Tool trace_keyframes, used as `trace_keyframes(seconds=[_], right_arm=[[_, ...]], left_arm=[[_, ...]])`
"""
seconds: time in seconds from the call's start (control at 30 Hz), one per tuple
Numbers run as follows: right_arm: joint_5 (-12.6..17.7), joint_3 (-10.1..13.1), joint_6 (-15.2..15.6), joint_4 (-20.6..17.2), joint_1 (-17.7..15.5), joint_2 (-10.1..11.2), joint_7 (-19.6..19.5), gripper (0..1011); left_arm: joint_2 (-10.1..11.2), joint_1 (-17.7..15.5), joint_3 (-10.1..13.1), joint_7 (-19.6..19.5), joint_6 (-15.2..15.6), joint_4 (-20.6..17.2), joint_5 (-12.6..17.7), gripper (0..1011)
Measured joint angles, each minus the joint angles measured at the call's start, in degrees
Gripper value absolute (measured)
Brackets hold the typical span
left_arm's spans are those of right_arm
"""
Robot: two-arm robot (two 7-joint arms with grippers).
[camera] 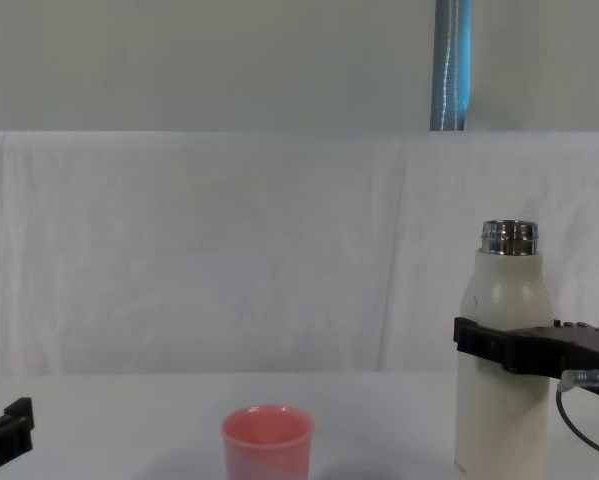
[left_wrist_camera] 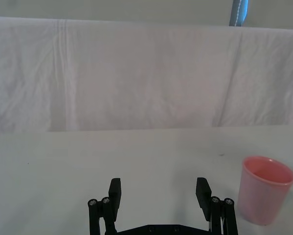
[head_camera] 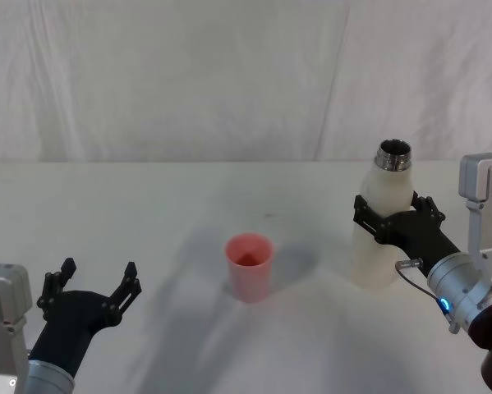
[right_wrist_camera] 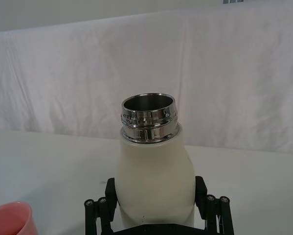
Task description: Grasp the thermos with one hand and pour water into the cup lid.
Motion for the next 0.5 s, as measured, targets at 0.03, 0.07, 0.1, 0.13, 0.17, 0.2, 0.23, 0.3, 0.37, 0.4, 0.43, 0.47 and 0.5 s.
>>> trace_keyframes(seconds=[0.03,0.07,0.1,0.13,0.17,0.2,0.23,0.3,0.37,0.4,0.43,0.47,0.5], right_arm=[[0.00,-0.01,0.00,0.00,0.00,0.00,0.00,964],[0.00,-0.01,0.00,-0.01,-0.01,-0.01,0.01,964],[0.00,-0.01,0.01,-0.02,-0.01,-0.01,0.01,962],[0.00,-0.01,0.01,-0.02,-0.01,-0.01,0.01,962],[0.00,-0.01,0.01,-0.02,-0.02,-0.01,0.02,961],[0.00,-0.01,0.02,-0.02,-0.02,-0.01,0.02,961],[0.00,-0.01,0.02,-0.03,-0.03,-0.01,0.02,961],[0.00,-0.01,0.02,-0.04,-0.04,-0.01,0.03,961],[0.00,-0.01,0.03,-0.06,-0.05,-0.01,0.04,961],[0.00,-0.01,0.04,-0.07,-0.05,-0.01,0.04,961],[0.00,-0.01,0.05,-0.07,-0.05,-0.01,0.05,961],[0.00,-0.01,0.05,-0.08,-0.05,-0.01,0.05,961],[0.00,-0.01,0.06,-0.08,-0.05,-0.01,0.07,961]], left_arm=[[0.00,0.00,0.00,0.00,0.00,0.00,0.00,1001],[0.00,0.00,0.00,0.00,0.00,0.00,0.00,1001],[0.00,0.00,0.00,0.00,0.00,0.00,0.00,1001],[0.00,0.00,0.00,0.00,0.01,0.00,0.00,1001],[0.00,0.00,0.00,0.00,0.00,0.00,0.00,1001],[0.00,0.00,0.00,0.00,0.00,0.00,0.00,1001],[0.00,0.00,0.00,0.00,0.00,0.00,0.00,1001],[0.00,0.00,0.00,0.00,0.00,0.00,0.00,1001],[0.00,0.00,0.00,0.00,0.00,0.00,0.00,1001],[0.01,0.00,0.00,0.00,0.00,0.00,0.00,1001],[0.00,0.00,0.00,0.00,0.00,0.00,0.00,1001],[0.00,0.00,0.00,0.00,0.00,0.00,0.00,1001],[0.00,0.00,0.00,0.00,0.00,0.00,0.00,1001]])
